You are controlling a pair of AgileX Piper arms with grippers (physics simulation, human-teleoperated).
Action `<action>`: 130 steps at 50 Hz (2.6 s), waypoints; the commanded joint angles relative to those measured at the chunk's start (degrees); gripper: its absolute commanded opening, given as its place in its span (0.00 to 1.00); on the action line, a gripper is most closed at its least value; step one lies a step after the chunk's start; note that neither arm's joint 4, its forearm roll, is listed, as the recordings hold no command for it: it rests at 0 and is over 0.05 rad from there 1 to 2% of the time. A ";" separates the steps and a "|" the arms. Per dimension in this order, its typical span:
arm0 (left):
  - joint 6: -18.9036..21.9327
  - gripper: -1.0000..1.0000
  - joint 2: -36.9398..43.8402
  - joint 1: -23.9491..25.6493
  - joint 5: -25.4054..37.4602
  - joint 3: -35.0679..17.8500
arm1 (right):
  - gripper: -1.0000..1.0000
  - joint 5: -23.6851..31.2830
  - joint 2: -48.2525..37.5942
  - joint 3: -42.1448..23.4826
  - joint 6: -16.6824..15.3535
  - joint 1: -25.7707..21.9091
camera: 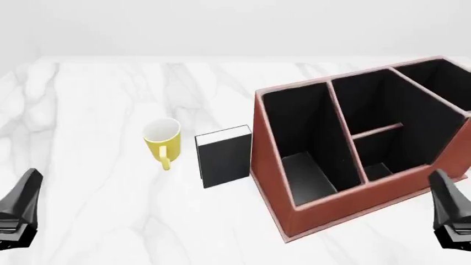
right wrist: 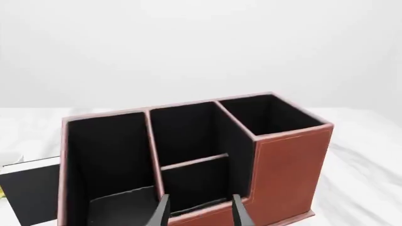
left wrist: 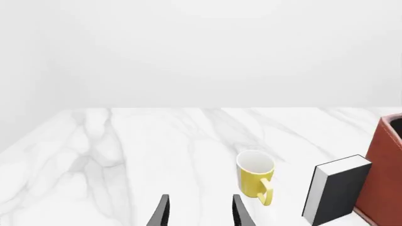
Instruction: Pick up the book and place it in the back compartment of the caddy.
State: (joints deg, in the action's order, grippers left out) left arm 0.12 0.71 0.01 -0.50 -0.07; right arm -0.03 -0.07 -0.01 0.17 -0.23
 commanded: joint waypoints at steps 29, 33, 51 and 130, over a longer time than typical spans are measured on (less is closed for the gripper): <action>10.00 1.00 29.45 16.26 -1.17 -26.98 | 1.00 -1.35 -2.02 -0.04 1.37 -2.37; 12.23 1.00 33.81 22.00 2.64 -32.98 | 1.00 -1.29 -1.93 -0.04 1.31 -2.51; 23.25 1.00 56.83 36.65 28.75 -73.03 | 1.00 -0.65 -0.96 -0.03 0.79 -3.77; 23.74 1.00 96.27 42.64 32.02 -73.77 | 1.00 -2.46 -4.32 -0.03 1.88 -4.01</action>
State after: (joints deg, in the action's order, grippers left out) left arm 23.32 94.90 43.61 32.89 -75.40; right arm -2.26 -4.03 -0.04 2.01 -4.22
